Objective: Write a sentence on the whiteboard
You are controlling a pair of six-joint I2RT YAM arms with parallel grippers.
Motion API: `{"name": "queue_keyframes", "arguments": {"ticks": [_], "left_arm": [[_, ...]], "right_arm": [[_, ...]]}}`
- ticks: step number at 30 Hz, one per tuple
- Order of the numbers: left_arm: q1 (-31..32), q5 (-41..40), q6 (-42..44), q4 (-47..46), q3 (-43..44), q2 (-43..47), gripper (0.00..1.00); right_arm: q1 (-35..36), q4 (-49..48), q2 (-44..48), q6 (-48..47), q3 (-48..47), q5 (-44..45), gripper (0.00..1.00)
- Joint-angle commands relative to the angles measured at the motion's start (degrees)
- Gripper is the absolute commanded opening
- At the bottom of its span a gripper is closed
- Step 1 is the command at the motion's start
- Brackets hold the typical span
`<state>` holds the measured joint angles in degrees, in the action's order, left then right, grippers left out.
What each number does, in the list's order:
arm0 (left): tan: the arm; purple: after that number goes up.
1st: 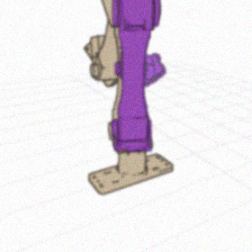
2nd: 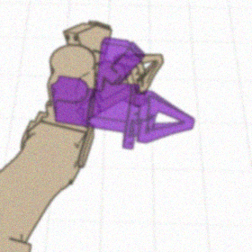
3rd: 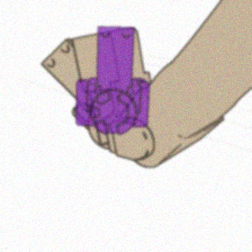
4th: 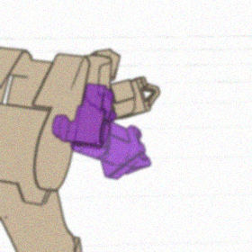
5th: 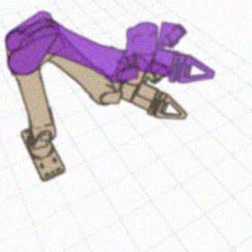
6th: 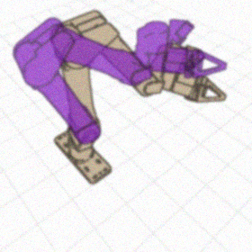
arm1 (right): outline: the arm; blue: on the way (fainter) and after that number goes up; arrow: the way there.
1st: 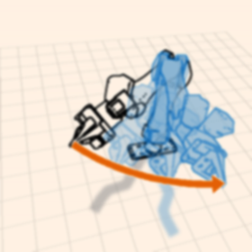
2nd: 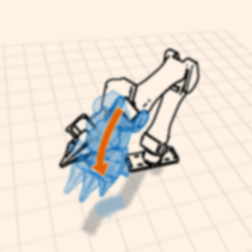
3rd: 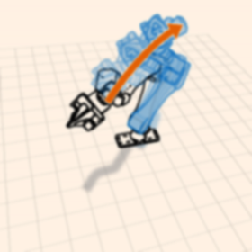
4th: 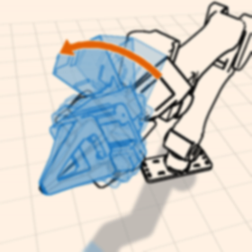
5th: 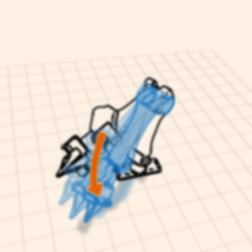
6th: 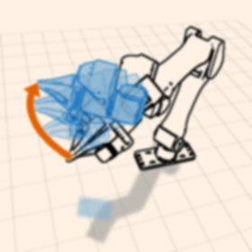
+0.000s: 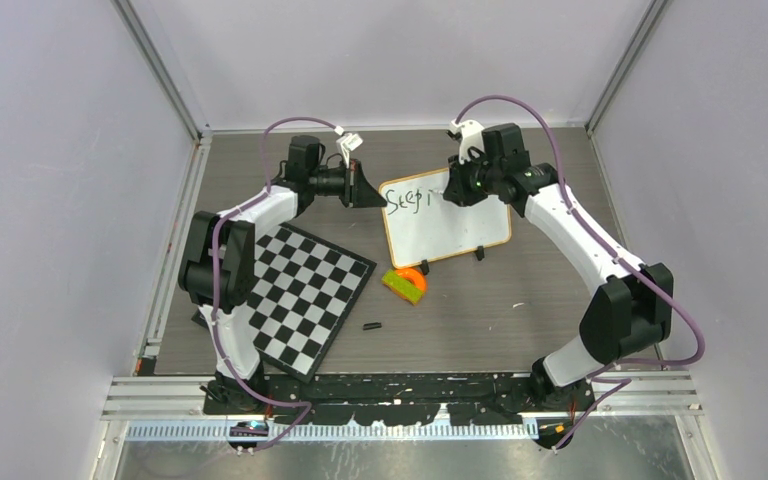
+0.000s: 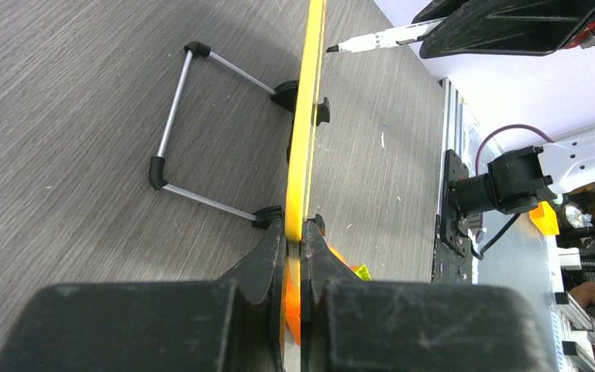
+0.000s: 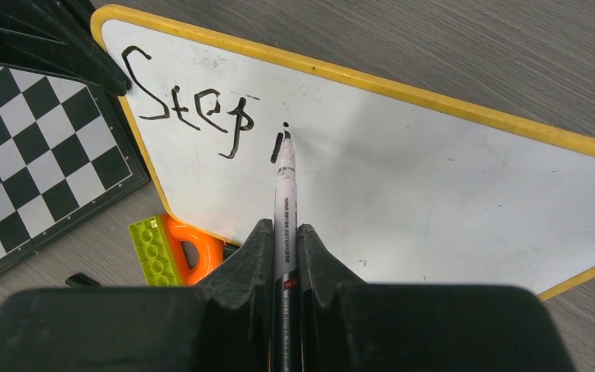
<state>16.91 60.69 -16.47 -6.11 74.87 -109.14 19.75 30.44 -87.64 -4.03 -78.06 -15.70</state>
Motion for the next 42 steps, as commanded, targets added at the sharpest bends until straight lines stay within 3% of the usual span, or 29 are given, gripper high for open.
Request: {"name": "queue_keyframes", "arguments": {"ticks": [1, 42], "left_arm": [[0.72, -0.22, 1.57, 0.18, 1.02, 1.65, 0.00], [0.67, -0.48, 1.79, -0.13, 0.75, 1.39, 0.00]], "right_arm": [[-0.28, -1.52, -0.65, -0.63, -0.84, 1.32, 0.00], [-1.79, -1.72, -0.32, -0.45, -0.04, 2.56, 0.00]]}}
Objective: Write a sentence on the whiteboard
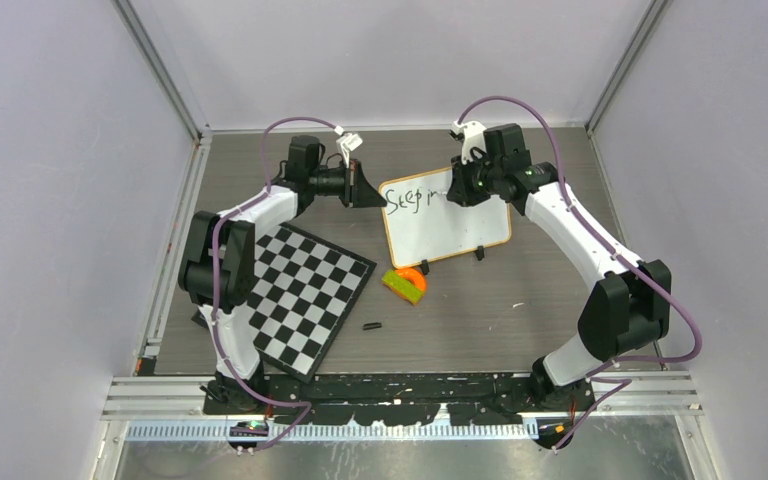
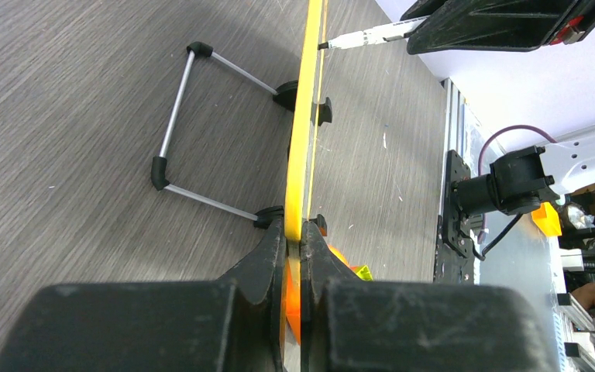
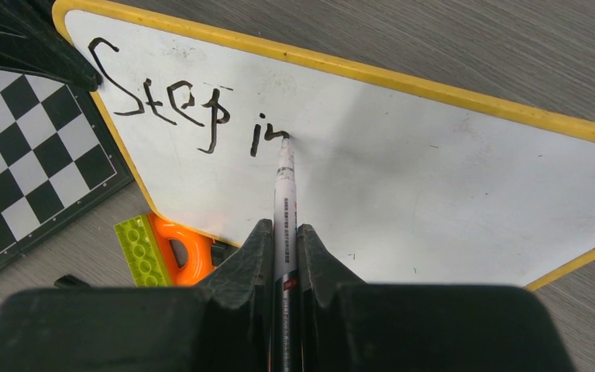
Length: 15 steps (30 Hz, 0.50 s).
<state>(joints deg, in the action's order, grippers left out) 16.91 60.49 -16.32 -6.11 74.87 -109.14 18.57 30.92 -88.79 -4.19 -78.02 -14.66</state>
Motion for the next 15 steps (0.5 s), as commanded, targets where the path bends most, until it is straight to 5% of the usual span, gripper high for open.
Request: {"name": "queue_keyframes", "arguments": {"ticks": [1, 15], "left_arm": [[0.67, -0.25, 1.64, -0.13, 0.76, 1.34, 0.00], [0.67, -0.26, 1.47, -0.13, 0.80, 1.53, 0.00]], "right_arm": [[-0.60, -2.03, 1.02, -0.25, 0.32, 1.15, 0.00], [-0.59, 0.09, 3.68, -0.82, 1.06, -1.34, 0.00]]}}
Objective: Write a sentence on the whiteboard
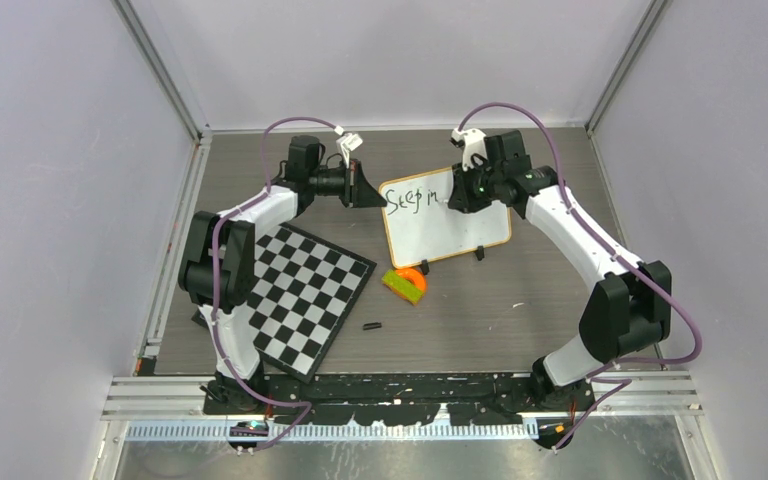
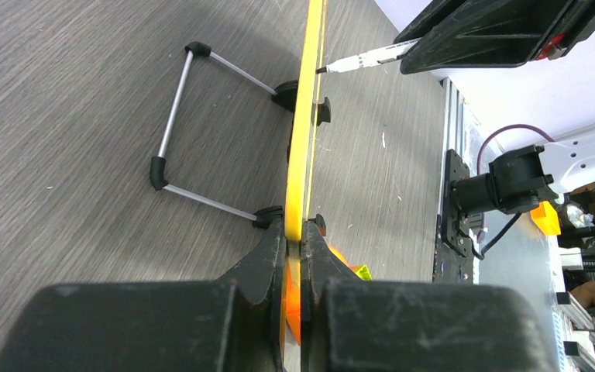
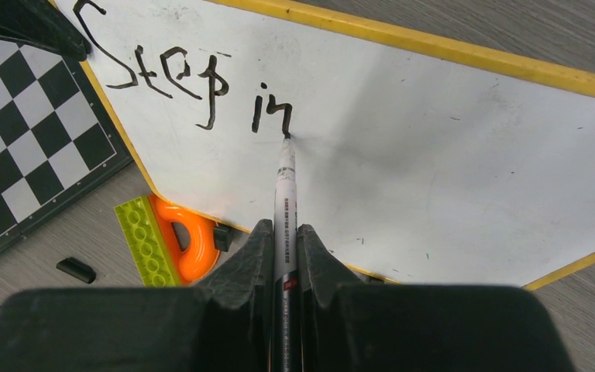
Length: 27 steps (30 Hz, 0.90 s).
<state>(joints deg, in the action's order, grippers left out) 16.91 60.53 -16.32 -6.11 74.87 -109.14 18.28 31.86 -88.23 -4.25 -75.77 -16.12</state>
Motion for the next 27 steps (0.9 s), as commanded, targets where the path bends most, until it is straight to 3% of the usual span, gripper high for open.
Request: {"name": "queue_keyframes", "arguments": {"ticks": [1, 27], "left_arm": [[0.67, -0.33, 1.46, -0.13, 0.77, 1.63, 0.00], [0.67, -0.24, 1.54, -0.36, 0.47, 1.36, 0.00]], "right_arm": [[-0.31, -0.88, 3.41, -0.76, -1.55, 0.12, 0.00], [-0.33, -3.31, -0.99, -0.65, -3.92, 4.24, 0.00]]}}
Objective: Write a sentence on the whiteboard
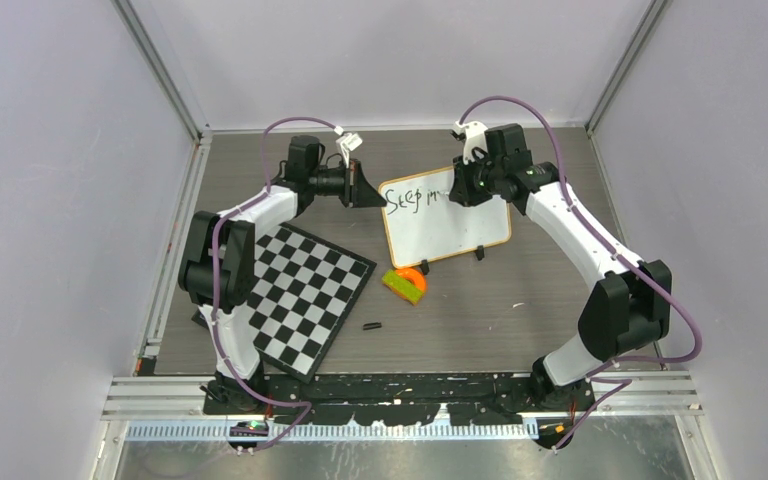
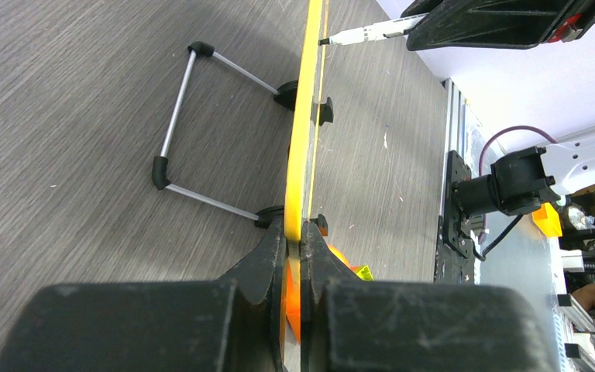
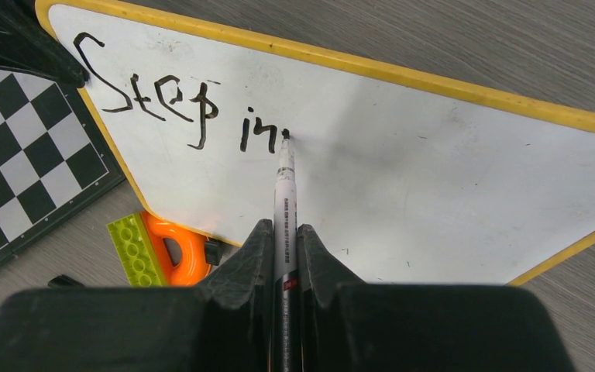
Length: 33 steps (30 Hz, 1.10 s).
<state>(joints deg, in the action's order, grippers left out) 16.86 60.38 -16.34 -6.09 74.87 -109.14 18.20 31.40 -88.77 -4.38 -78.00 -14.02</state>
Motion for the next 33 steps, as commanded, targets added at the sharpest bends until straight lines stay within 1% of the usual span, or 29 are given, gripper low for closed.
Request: {"name": "queue_keyframes", "arguments": {"ticks": [1, 18, 33], "left_arm": [[0.72, -0.11, 1.57, -0.34, 0.39, 1.39, 0.00], [0.72, -0.18, 1.75, -0.24, 0.42, 1.65, 0.00], [0.72, -0.26, 1.85, -0.15, 0.24, 1.80, 0.00]], "right_arm": [[-0.19, -2.79, -0.33, -0.54, -1.50, 2.15, 0.00], [-0.24, -2.24, 2.02, -0.62, 2.36, 1.56, 0.00], [-0.31, -1.23, 2.86, -1.87, 1.65, 2.94, 0.00]]}}
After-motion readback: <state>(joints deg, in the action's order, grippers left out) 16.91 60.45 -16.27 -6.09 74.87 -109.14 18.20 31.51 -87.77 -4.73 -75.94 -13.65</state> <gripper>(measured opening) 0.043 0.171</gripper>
